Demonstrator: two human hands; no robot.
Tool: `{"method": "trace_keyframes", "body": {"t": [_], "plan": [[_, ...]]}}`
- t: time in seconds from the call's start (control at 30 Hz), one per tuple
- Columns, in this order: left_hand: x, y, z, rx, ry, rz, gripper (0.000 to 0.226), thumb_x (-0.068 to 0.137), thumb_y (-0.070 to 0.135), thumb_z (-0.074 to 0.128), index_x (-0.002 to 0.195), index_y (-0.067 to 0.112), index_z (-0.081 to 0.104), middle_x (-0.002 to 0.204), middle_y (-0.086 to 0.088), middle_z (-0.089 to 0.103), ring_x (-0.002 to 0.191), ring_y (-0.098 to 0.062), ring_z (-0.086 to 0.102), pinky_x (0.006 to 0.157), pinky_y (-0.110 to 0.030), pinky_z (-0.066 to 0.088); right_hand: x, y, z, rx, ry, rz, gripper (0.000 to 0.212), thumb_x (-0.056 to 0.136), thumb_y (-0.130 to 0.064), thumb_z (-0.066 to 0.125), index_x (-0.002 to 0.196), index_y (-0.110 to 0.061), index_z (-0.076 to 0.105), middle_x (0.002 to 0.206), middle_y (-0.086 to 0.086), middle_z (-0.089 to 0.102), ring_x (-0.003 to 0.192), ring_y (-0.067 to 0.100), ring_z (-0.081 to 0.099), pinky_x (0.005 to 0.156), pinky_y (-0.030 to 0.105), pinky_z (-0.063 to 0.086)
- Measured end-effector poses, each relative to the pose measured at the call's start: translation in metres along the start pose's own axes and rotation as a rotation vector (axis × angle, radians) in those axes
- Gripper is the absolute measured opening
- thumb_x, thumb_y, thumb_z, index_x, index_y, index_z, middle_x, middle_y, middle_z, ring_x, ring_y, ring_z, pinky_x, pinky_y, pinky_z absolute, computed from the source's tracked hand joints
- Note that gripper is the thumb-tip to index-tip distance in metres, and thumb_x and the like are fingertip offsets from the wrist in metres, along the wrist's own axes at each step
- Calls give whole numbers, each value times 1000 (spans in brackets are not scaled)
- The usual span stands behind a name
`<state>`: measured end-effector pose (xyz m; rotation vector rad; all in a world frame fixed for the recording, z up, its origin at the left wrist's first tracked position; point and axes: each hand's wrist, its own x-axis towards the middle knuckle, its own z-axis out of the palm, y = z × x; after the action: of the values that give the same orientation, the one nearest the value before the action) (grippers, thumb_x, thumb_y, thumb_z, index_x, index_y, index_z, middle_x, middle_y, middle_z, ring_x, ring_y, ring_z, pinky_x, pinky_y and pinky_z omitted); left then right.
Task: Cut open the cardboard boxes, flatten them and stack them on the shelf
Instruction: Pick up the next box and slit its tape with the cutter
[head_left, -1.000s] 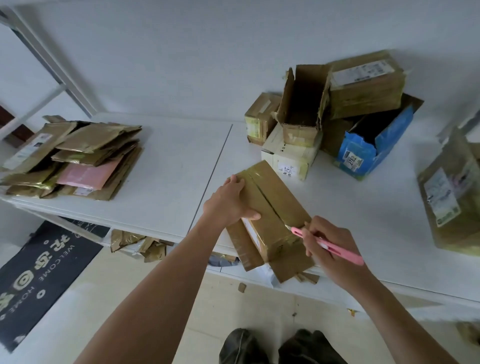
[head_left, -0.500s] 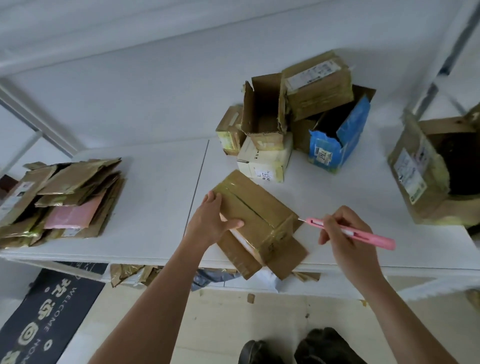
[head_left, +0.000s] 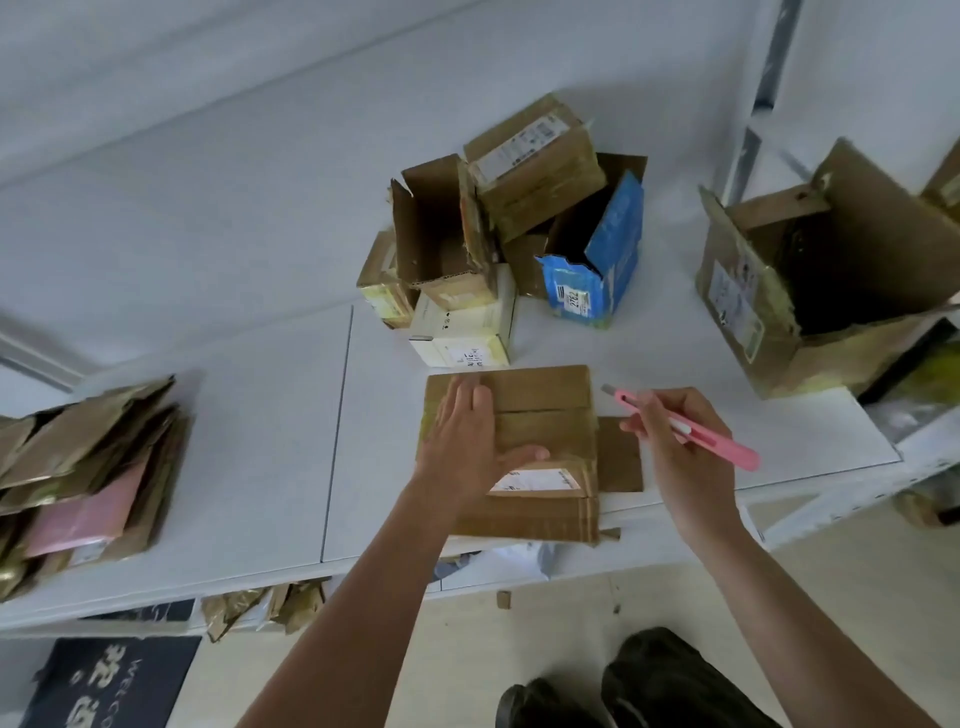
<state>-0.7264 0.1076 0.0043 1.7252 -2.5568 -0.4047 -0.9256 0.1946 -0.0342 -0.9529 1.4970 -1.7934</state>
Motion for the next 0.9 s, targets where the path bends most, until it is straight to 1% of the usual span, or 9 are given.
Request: {"method": "trace_keyframes", "body": {"t": [0.07,0.1,0.2,0.3,0.4,0.6,0.73,0.8,0.9], "plan": [[7,-2,3,-167,-40,-19,89,71,71,67,134,15,38,150,-4,29,144,-31,23,116,-48,30,2,1,-3,18,8,10,11,96,-36,61,88,-28,63,81,4,72,81,22,72,79,43,58],[9,-3,6,-218,-60,-33,90,71,69,69,140,22,36,157,-1,20,148,-30,12,120,-49,21,3,2,-4,34,0,14,13,95,-40,62,89,-28,63,82,5,73,83,23,72,80,45,57],[12,-6,14,-314,-108,-71,95,72,68,70,151,41,24,164,11,-4,150,-16,-15,121,-46,0,9,4,-3,59,-13,19,11,93,-38,63,90,-27,63,85,5,74,86,22,73,83,45,58],[13,-7,17,-318,-94,-87,96,70,71,69,150,47,23,163,15,-4,149,-11,-14,122,-46,0,17,9,0,57,0,50,8,97,-17,61,89,-20,61,83,2,73,85,23,73,84,47,58],[12,-6,18,-301,-93,-96,101,61,82,59,149,49,22,163,16,-2,149,-10,-13,121,-46,1,22,13,4,13,-11,76,9,98,-15,59,89,-18,60,80,-2,74,82,20,73,82,45,58],[12,-8,20,-287,-82,-96,105,56,87,51,149,49,22,163,15,-1,149,-10,-11,121,-46,1,25,14,11,-24,-36,70,9,99,-14,57,90,-14,60,75,-5,73,78,10,72,72,19,54],[13,-7,20,-292,-90,-99,105,55,87,51,149,48,22,163,15,-2,149,-10,-11,121,-46,1,27,10,11,-48,-58,26,10,99,-11,56,89,-10,58,77,-2,72,74,6,70,69,12,50],[14,-6,19,-291,-93,-103,106,55,87,51,149,48,22,163,16,-2,149,-9,-12,121,-46,1,28,8,11,-76,-80,-7,11,99,-11,56,88,-12,56,75,-2,71,74,5,70,68,11,49],[13,-6,19,-276,-96,-104,104,58,85,50,151,47,21,163,15,-4,149,-10,-13,121,-46,0,29,8,9,-101,-114,-25,13,98,-11,56,86,-9,55,75,2,72,77,11,71,72,19,53]]}}
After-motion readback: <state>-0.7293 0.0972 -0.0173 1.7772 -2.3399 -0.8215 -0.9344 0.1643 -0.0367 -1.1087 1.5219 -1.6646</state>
